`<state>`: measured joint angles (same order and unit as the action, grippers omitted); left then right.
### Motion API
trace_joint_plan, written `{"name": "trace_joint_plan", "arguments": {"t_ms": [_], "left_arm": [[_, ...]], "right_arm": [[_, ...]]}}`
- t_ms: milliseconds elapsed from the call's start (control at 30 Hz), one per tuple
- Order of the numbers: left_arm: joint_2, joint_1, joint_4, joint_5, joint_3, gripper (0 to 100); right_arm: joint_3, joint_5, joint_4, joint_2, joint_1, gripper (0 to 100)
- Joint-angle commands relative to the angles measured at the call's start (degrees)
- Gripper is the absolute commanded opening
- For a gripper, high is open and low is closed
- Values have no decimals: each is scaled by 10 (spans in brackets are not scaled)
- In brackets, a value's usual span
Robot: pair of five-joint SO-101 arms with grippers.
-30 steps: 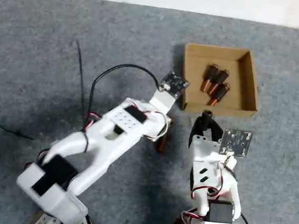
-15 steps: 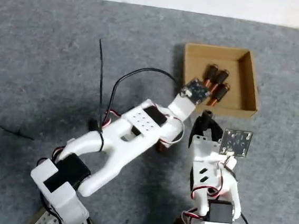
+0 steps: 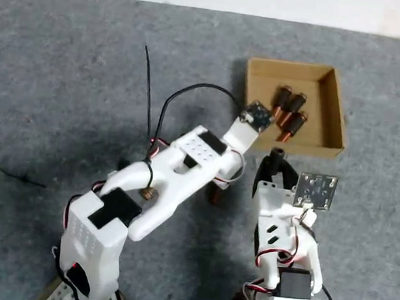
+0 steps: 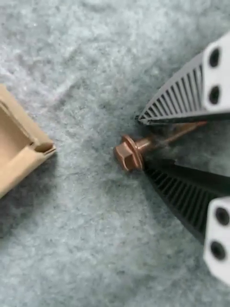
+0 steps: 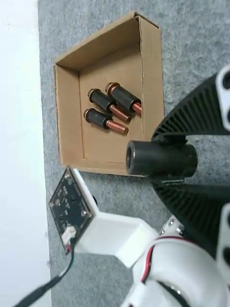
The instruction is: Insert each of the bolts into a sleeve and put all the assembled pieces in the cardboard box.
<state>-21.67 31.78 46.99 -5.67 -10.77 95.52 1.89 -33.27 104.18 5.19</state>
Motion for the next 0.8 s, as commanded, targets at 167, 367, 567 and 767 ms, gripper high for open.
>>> {"name": "trace_joint_plan", "arguments": {"t_ms": [167, 367, 567, 767], "left_arm": [[0, -10, 42, -5, 29, 123], [0, -11, 65, -2, 29, 8], [15, -18, 73, -1, 12, 5], [128, -24, 22, 0, -76, 5]], "right_arm": [[7, -7, 20, 7, -7, 5], [7, -8, 20, 7, -7, 5], [7, -8, 20, 7, -7, 5], [6, -8, 20, 7, -7, 5]]}}
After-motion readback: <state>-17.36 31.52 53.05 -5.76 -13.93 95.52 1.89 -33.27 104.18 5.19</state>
